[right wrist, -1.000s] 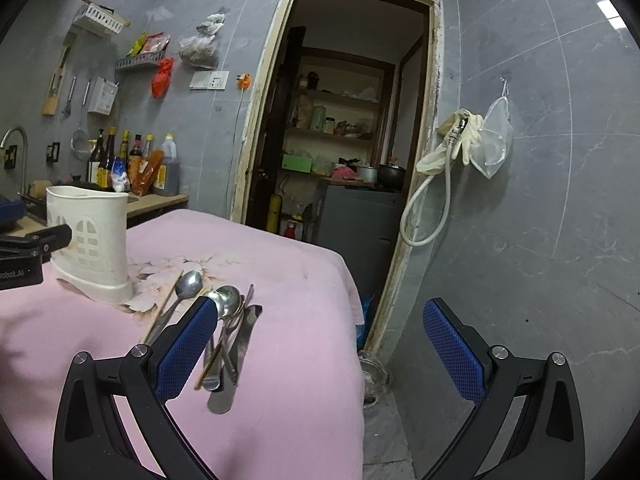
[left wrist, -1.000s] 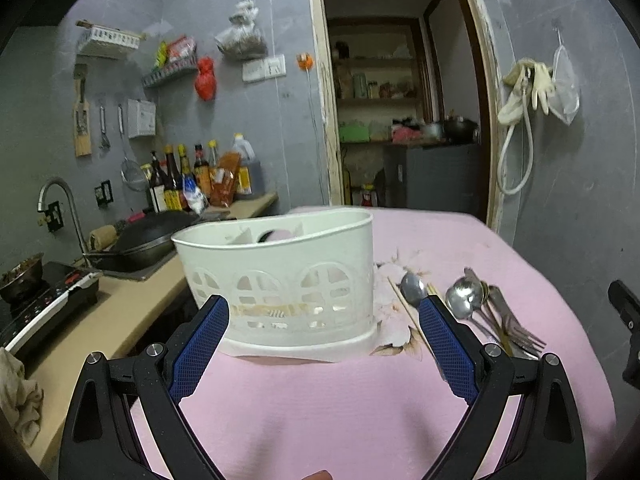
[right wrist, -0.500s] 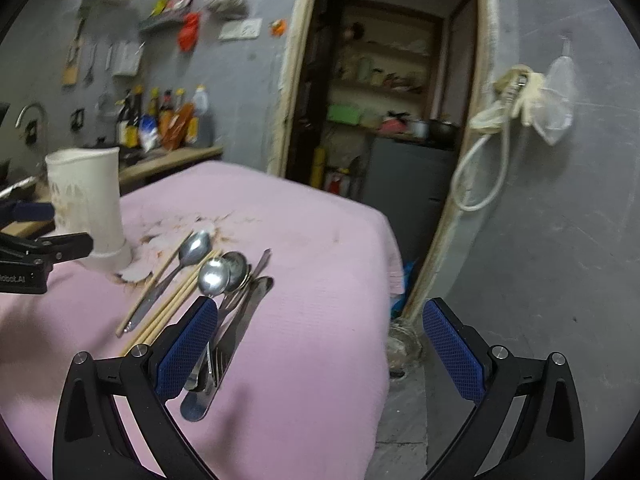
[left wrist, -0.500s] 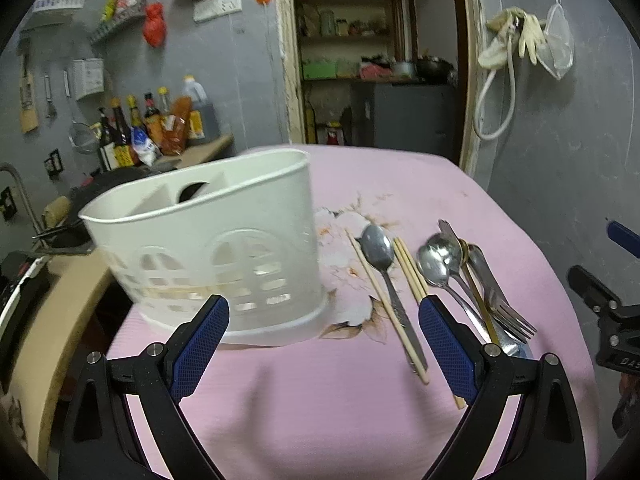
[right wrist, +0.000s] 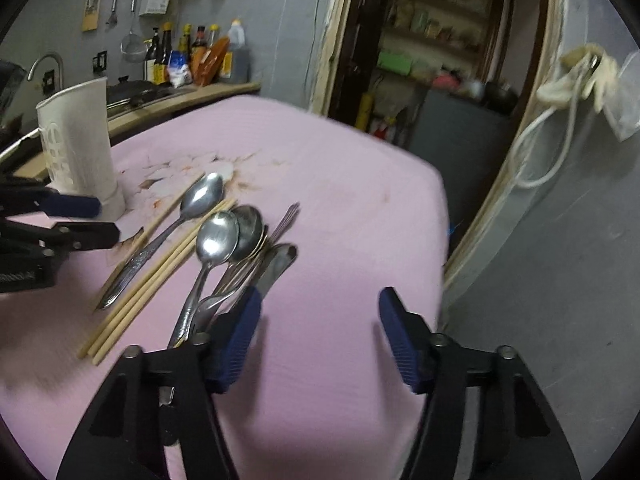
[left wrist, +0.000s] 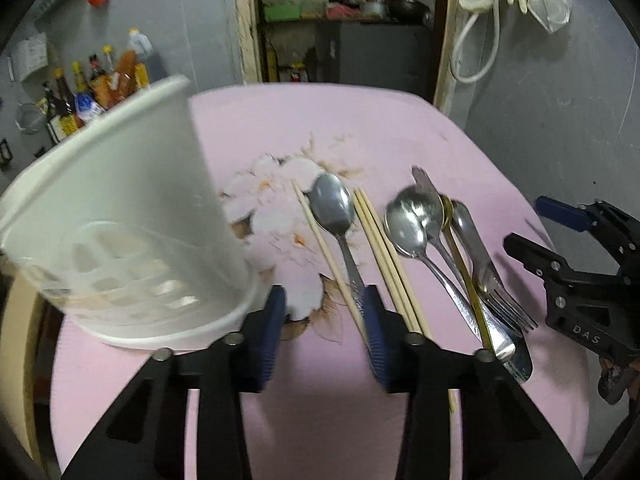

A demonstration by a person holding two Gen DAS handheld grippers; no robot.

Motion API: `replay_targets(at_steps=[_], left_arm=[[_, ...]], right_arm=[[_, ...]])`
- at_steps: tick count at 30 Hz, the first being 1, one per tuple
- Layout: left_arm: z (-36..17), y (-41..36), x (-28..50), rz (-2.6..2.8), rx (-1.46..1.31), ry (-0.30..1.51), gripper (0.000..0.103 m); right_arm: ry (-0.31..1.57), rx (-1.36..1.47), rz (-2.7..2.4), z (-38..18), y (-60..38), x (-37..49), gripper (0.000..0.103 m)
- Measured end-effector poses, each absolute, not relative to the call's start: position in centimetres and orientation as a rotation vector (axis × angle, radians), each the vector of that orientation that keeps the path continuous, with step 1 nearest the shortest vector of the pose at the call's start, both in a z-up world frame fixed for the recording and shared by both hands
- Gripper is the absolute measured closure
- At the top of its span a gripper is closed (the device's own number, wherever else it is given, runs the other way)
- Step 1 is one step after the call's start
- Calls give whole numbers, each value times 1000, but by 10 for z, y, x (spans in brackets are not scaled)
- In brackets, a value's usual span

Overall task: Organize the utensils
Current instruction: 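Move the left tool toward the chopsticks while the right tool approaches the knife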

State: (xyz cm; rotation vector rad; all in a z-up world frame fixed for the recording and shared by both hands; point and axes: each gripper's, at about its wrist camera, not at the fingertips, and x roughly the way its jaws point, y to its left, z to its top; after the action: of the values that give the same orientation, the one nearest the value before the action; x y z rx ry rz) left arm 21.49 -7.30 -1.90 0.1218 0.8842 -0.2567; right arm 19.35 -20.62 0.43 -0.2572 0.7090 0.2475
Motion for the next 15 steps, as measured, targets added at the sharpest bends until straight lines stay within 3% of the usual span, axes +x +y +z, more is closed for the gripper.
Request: replay_targets(at_steps=[4, 15], left_arm=[[-29, -70, 228, -275, 100, 935, 80], [-32, -60, 241, -284, 65, 971, 81]], right_arm=[[768, -264, 310, -5, -197, 201, 59], [831, -273, 339, -9, -184, 221, 58]])
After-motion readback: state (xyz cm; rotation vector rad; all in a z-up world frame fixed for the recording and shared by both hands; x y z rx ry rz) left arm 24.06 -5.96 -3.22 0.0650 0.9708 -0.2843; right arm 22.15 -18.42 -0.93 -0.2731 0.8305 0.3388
